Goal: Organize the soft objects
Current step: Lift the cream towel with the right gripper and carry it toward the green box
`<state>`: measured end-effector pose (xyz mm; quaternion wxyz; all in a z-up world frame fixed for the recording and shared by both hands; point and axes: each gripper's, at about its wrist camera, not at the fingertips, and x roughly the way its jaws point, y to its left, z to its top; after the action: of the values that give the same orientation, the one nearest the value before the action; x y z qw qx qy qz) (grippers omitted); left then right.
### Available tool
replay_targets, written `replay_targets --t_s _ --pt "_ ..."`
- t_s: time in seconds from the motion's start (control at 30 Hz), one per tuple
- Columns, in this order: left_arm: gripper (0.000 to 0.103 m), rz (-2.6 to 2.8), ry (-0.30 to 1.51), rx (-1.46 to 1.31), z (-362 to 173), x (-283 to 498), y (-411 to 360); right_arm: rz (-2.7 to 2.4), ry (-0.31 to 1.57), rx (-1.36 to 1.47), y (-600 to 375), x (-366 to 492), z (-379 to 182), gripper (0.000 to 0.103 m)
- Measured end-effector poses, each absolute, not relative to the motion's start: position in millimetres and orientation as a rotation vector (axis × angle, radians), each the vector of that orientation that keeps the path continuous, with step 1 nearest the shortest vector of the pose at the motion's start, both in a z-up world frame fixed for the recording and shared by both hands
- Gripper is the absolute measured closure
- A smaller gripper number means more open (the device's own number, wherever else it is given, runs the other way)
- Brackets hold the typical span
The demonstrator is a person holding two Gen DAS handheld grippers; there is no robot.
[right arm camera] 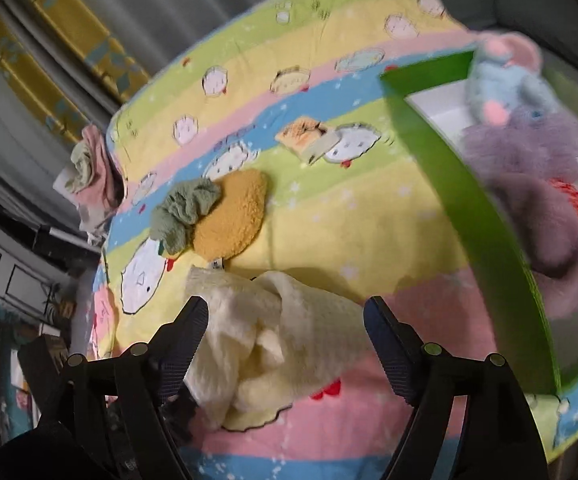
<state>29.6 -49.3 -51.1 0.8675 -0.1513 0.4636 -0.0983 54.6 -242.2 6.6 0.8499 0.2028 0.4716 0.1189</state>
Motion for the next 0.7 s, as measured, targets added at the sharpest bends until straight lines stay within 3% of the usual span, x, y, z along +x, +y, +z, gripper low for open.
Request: replay_targets --t_s 0.23,0.3,0.47,0.6,0.7 --pt "0.021 -0.243 0.947 -0.255 -60 38 -74 0.340 1.126 0.507 -223 77 -34 0.022" --pt "0.022 -0.234 0.922 -0.227 -60 39 -80 0.347 1.120 0.491 -221 77 -41 0.028" --pt "0.043 -0.284 0.890 -0.188 -50 42 -93 0.345 1.078 0.491 -227 70 -44 0.060" --pt "0.059 -0.301 0.855 -0.142 -34 40 -106 0.383 1.036 0.553 -235 70 -35 0.064" --pt "0.060 -0.334 0.805 -0.109 -11 38 -116 0.404 0.973 0.601 -248 65 -16 0.064"
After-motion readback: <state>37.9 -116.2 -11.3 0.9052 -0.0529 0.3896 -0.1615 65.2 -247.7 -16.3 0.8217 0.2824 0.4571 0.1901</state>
